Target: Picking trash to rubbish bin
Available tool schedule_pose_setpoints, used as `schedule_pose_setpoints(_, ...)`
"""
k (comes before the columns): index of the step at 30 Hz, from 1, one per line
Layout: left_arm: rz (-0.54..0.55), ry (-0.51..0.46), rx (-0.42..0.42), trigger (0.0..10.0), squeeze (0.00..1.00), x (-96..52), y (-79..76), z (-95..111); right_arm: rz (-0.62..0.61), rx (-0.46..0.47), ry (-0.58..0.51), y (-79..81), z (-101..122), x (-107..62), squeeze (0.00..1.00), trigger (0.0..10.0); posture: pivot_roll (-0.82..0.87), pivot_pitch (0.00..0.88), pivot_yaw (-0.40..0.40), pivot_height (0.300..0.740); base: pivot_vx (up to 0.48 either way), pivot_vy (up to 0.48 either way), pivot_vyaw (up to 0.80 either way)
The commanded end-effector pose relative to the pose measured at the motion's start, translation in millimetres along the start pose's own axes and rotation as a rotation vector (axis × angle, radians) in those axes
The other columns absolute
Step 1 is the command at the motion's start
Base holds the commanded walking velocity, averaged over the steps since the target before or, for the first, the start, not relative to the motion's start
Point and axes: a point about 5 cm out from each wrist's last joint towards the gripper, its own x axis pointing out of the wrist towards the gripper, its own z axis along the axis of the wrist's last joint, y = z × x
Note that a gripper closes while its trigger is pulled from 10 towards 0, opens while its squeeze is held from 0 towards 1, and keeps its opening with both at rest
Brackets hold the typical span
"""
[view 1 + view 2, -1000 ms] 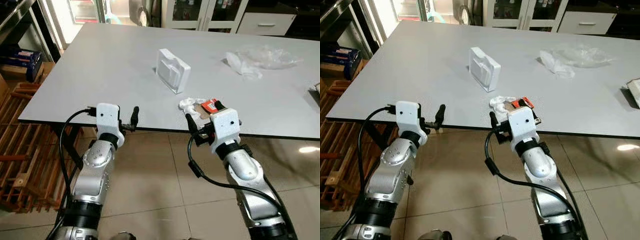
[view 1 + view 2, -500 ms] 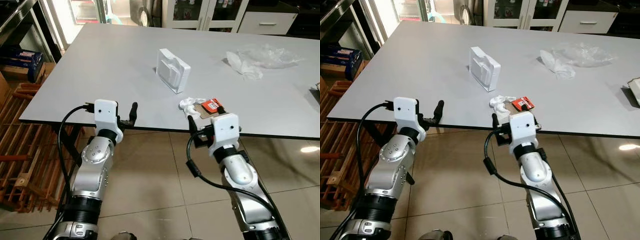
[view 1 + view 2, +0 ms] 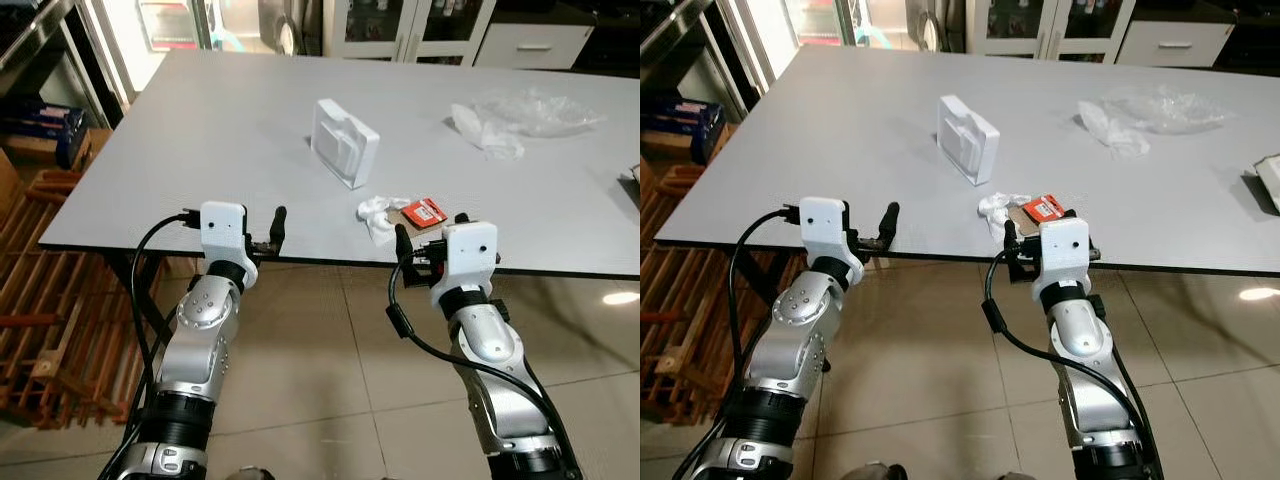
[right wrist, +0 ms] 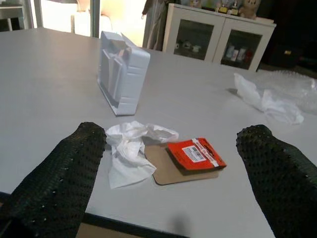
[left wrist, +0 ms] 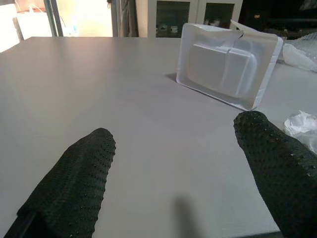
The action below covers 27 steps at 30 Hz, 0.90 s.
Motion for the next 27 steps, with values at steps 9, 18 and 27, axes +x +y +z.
schedule_pose_setpoints(9,-0.041,0.017,0.013,10.0,0.00,-0.9,-5.5,-1.6,-0.030,0.019,0.032,-1.3,-6.4,-6.7,0.00,10.0,-0.07,0.114,0.020,0.740,0.471,0.000,0.00)
schedule_pose_setpoints(18,-0.048,0.009,-0.009,10.0,0.00,-1.7,-8.4,-2.1,-0.021,0.020,0.042,-1.1,-7.7,-8.0,0.00,10.0,-0.08,0.114,0.014,0.740,0.108,0.000,0.00)
schedule_pose_setpoints(27,-0.045,0.030,-0.003,10.0,0.00,-5.0,-9.9,-5.6,-0.001,0.022,0.059,3.0,-11.0,-10.9,0.00,10.0,-0.07,0.115,0.007,0.740,0.000,0.000,0.00)
